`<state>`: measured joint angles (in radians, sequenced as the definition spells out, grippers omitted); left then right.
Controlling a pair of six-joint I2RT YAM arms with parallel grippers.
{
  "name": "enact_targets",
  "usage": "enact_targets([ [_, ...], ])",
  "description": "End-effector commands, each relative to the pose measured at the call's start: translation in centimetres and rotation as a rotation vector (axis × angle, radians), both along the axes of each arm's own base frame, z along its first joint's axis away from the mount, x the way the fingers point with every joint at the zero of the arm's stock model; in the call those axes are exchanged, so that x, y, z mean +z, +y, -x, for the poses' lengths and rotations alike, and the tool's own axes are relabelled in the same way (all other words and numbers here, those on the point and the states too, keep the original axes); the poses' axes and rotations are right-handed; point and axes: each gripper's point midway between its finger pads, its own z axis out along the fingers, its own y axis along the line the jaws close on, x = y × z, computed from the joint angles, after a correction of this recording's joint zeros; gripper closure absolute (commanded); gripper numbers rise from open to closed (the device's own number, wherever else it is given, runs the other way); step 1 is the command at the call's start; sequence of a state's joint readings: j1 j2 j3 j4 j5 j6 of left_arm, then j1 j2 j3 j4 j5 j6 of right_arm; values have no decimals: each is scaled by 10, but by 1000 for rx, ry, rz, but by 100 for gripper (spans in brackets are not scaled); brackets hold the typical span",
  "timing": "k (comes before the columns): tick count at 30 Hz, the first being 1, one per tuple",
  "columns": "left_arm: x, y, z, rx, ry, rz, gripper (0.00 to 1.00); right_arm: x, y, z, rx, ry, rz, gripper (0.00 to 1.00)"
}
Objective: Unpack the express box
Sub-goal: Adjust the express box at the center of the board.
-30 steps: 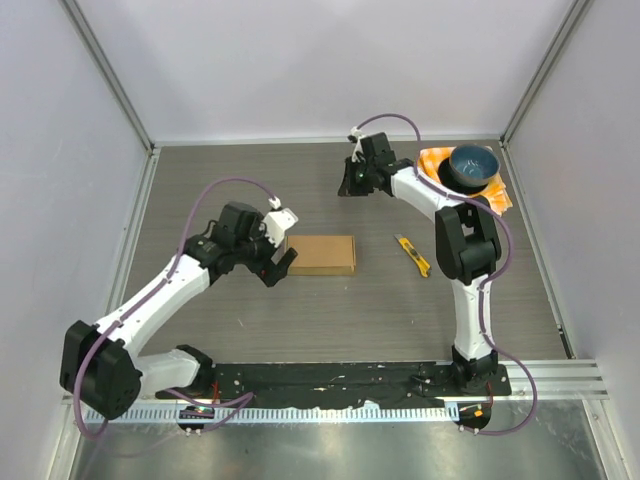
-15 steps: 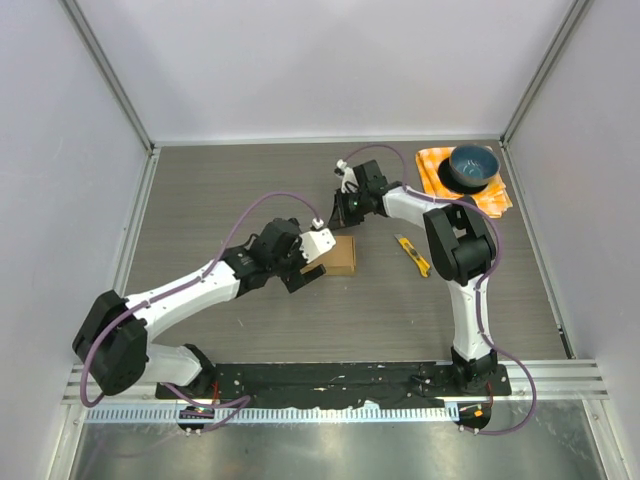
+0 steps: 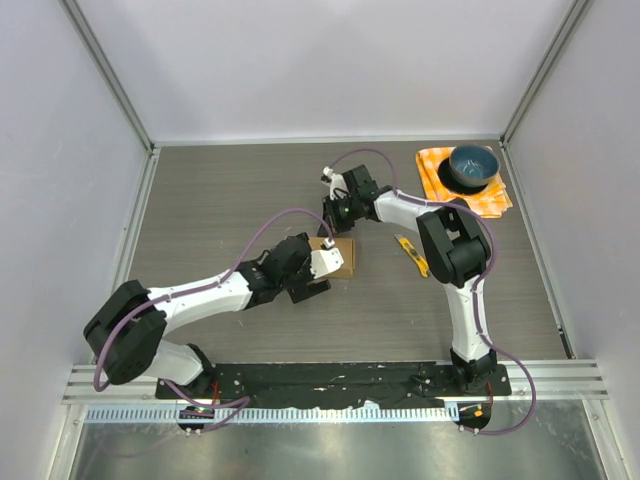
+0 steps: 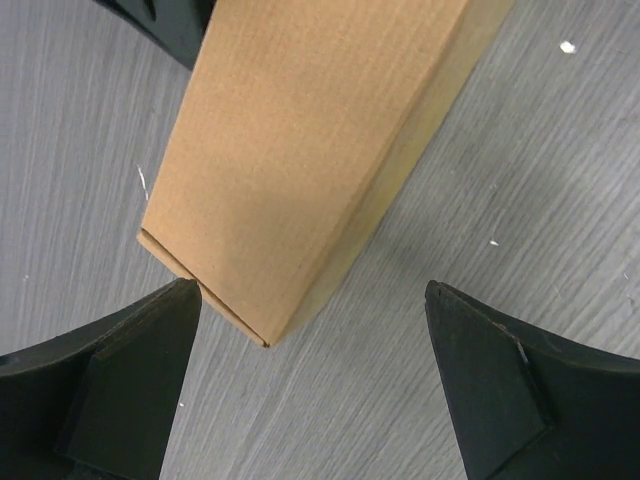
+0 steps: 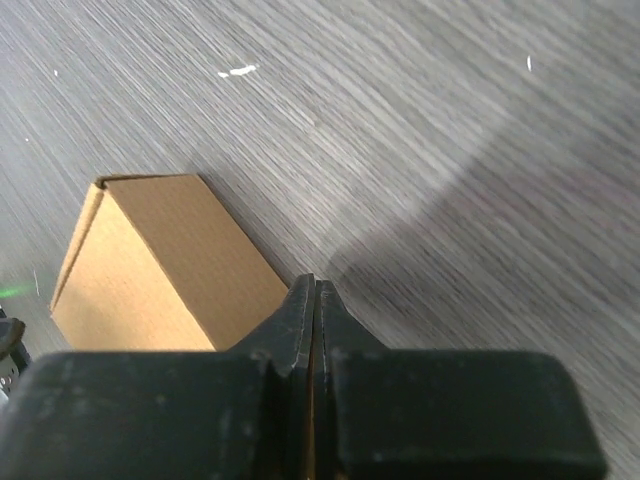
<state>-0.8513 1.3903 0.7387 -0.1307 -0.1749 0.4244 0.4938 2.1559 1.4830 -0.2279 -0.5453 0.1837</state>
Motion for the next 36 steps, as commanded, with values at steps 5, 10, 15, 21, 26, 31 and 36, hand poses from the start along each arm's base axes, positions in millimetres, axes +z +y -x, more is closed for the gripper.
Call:
enact_targets([
  [5, 14, -20, -27, 17, -142, 81, 0, 11, 16, 6, 105, -33, -13, 99],
  [10, 4, -23, -18, -20, -111, 77, 0, 17, 20, 20, 127, -27, -17, 99],
  [15, -2, -18, -5, -33, -101, 71, 0, 14, 26, 42, 168, 7, 2, 99],
  [21, -13, -9, 17, -43, -38, 57, 2, 2, 32, 73, 234, 96, 39, 99],
  [26, -16, 1, 40, -63, 58, 22, 9, -2, 37, 106, 290, 114, 77, 99],
  [31, -10, 4, 45, -53, 80, 27, 12, -2, 41, 118, 305, 130, 79, 99],
  [36, 14, 1, 32, -2, 23, 51, 13, 0, 49, 135, 344, 143, 69, 99],
])
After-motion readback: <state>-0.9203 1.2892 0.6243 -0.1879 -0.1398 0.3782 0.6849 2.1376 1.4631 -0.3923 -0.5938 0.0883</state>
